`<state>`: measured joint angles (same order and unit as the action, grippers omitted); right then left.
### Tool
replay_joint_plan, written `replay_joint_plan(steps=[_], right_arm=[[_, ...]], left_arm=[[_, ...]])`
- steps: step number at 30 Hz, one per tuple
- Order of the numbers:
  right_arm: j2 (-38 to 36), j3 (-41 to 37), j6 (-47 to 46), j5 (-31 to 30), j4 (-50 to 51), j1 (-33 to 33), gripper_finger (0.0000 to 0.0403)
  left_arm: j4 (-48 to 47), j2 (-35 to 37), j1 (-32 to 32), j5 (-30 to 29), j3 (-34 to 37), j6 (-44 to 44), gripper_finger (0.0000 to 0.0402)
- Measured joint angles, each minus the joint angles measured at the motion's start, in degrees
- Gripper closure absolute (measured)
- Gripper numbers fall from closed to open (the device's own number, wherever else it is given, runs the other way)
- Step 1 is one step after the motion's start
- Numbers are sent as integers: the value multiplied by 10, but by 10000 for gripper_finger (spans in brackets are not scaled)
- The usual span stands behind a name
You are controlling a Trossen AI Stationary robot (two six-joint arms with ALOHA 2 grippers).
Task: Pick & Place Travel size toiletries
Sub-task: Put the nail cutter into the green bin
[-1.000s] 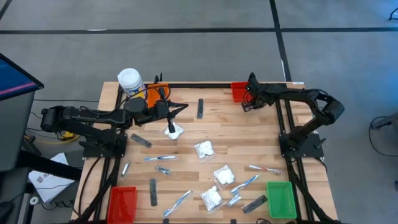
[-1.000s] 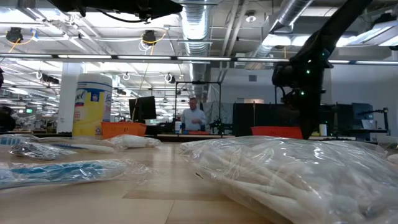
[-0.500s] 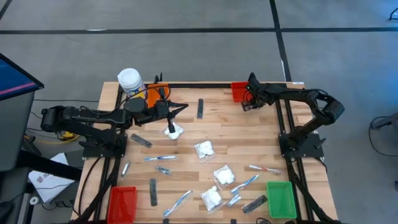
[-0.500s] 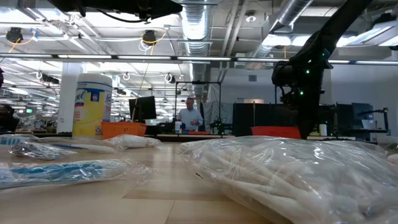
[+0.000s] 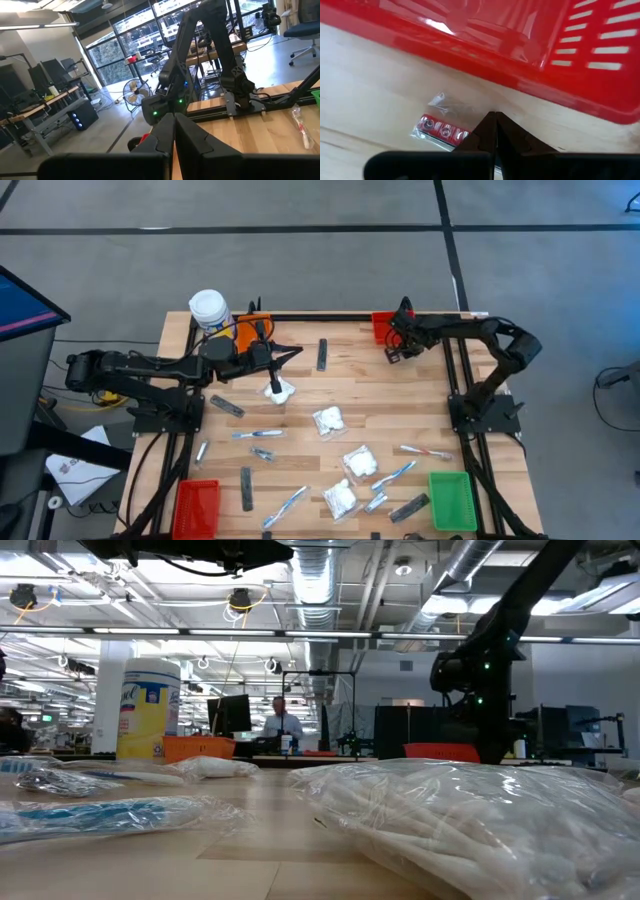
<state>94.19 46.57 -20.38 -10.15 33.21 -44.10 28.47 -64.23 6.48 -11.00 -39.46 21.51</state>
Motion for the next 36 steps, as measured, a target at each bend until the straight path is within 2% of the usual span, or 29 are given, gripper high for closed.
replay_joint_plan(steps=[9,13,19,25,30,32,36], right_arm=[[-38,-1,26,121,46,96,403],[-67,25,42,147,48,144,403],[-134,52,53,119,35,215,403],[-188,52,-71,48,75,227,403],[-182,52,-159,-16,103,247,403],[-169,52,-172,-16,121,255,403],[-142,52,-168,36,133,270,403]], left_arm=[[0,0,0,1,0,0,394],[0,0,0,3,0,0,394],[1,0,0,3,0,0,394],[1,0,0,3,0,-5,394],[0,0,0,2,0,-12,394],[0,0,0,2,0,-12,394],[0,0,0,2,0,-12,394]])
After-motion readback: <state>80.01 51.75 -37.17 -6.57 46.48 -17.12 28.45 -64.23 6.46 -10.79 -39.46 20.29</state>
